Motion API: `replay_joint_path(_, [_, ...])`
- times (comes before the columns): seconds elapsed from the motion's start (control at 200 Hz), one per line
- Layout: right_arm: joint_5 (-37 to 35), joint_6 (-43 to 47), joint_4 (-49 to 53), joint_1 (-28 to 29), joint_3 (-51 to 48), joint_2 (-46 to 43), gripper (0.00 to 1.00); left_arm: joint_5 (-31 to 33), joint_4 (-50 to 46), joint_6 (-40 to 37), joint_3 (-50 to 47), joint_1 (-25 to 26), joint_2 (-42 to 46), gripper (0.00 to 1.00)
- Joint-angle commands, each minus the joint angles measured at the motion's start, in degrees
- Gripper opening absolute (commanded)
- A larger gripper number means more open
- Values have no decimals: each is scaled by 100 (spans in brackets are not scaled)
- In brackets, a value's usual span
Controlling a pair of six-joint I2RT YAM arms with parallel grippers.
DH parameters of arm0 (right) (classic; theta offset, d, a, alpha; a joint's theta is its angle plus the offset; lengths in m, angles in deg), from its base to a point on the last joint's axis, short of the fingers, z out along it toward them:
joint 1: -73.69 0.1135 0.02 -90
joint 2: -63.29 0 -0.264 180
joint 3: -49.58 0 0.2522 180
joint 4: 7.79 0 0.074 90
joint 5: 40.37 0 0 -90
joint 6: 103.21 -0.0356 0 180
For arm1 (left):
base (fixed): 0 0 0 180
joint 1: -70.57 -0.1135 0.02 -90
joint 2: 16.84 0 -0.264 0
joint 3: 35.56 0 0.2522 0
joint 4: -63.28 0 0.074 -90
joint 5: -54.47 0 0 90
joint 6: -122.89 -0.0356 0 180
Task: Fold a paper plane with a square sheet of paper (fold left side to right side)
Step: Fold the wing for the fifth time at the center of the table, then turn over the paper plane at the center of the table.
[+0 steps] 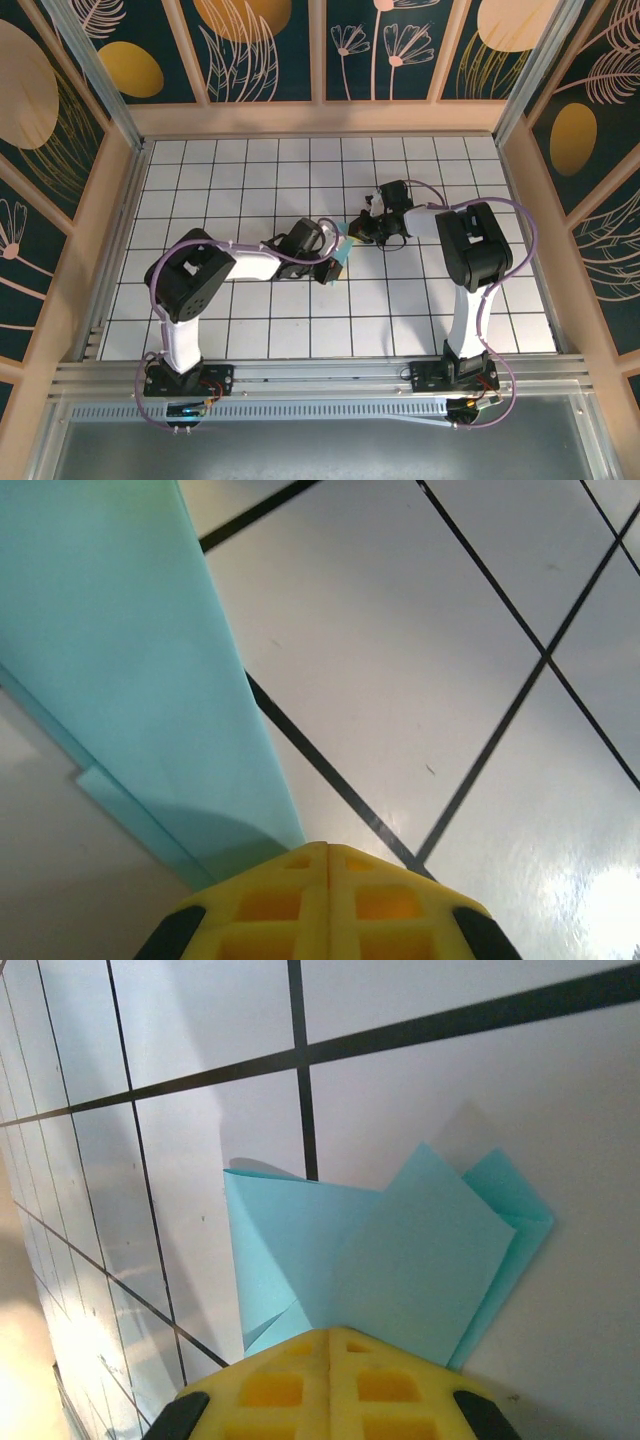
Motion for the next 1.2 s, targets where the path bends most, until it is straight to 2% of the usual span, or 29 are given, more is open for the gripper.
replay_joint_path(0.0, [-384,155,357,-22,-82,291,0,-305,-385,-250,-426,128,179,0])
replay_joint_path(0.415, [-411,220,495,-17,119,260,0,-490,113,-302,-1296,177,1048,4])
replay_joint_path(0.601, [-522,332,718,-6,495,1,0,-214,677,88,-1654,149,1709,4])
replay_joint_path(0.736, [-794,430,923,-6,768,-354,12,164,1188,545,-1878,-5,2223,3])
replay_joint_path(0.856, [-1246,495,1159,59,845,-757,27,886,1529,989,-2119,-175,2799,5])
replay_joint_path(0.976, [-2018,554,1590,300,912,-1076,39,2110,1420,1356,-2285,-281,3416,2])
replay_joint_path(1.106, [-2966,519,1946,750,936,-1222,49,3385,1288,1699,-2524,-311,4093,15])
replay_joint_path(1.196, [-3599,469,2209,1128,1053,-1133,55,3897,1227,1749,-2687,-314,4491,27])
